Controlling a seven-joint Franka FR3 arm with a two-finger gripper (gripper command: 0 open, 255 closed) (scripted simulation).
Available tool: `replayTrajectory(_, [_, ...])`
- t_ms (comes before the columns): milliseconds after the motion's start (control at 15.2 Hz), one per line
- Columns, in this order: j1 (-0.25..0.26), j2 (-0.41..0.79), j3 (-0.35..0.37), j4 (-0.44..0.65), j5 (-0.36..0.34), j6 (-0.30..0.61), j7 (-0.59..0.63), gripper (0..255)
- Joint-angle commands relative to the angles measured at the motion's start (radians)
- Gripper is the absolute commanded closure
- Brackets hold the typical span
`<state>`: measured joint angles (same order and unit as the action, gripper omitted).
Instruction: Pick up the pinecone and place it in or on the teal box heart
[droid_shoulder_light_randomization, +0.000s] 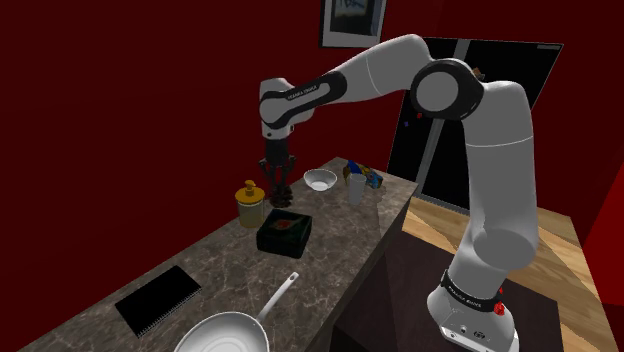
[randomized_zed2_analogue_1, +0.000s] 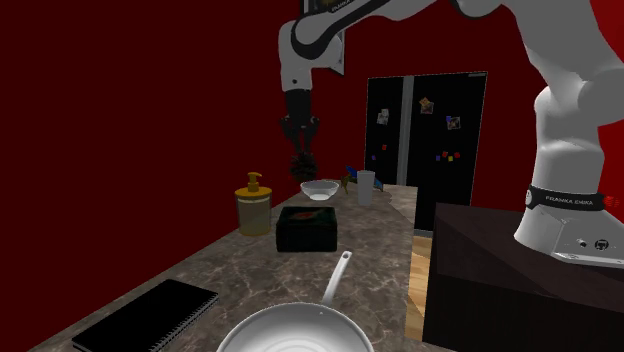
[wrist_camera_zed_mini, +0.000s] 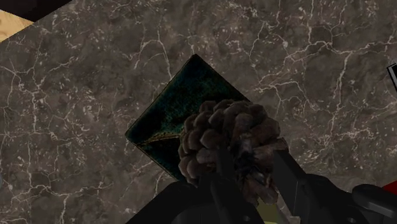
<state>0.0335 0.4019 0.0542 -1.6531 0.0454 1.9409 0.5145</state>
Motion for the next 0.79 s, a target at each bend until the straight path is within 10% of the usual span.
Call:
replayTrajectory(0, [-0.024, -0.027, -0.011, -0.018, 0.001, -0.011, -0.035, 255])
replayTrajectory(726, [-0.033, 0.017, -0.016, -0.083, 0.002, 0.098, -0.054, 255])
